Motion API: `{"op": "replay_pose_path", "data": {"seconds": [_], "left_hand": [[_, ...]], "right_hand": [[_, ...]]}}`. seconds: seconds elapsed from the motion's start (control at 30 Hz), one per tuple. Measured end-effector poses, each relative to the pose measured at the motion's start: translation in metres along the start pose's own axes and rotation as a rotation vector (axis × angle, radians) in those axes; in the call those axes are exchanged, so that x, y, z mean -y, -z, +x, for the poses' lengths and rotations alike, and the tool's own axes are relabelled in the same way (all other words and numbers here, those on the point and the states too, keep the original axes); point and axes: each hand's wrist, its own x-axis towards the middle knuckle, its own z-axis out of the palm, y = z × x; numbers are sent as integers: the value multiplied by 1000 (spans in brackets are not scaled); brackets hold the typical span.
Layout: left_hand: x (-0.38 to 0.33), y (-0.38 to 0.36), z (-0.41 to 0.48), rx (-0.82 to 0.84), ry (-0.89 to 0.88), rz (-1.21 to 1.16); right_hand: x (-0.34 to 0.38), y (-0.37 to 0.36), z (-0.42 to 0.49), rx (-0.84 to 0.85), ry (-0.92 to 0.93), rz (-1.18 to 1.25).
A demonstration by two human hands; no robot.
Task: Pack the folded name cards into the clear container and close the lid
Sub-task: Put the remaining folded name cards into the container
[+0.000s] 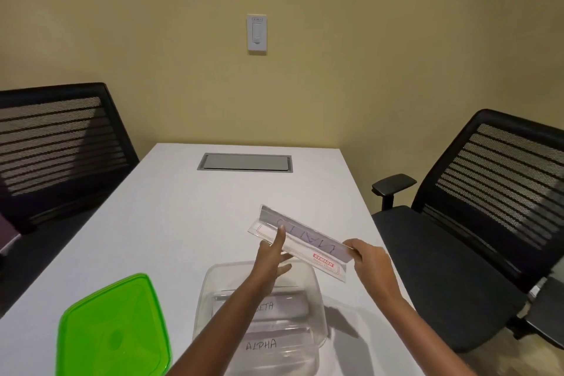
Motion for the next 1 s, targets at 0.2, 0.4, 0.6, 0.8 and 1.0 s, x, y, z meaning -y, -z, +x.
{"op": "replay_pose_path", "data": {"seconds": [0.2,0.4,0.6,0.8,1.0], "left_hand": [[-6,14,-20,139,85,-314],[-4,28,-37,84,83,-432],[-3,38,-51,13,42,-549],[-2,42,-59,29,53,-692],[0,49,-71,87,61,-698]], "right_hand": [[10,-6,-29,-100,156,-62],[12,-9,-45,-173,399,-161],[31,-10,-56,21,147,284],[50,-11,-62,361,-460,1120],[54,-8,-66,327,-426,1381]]}}
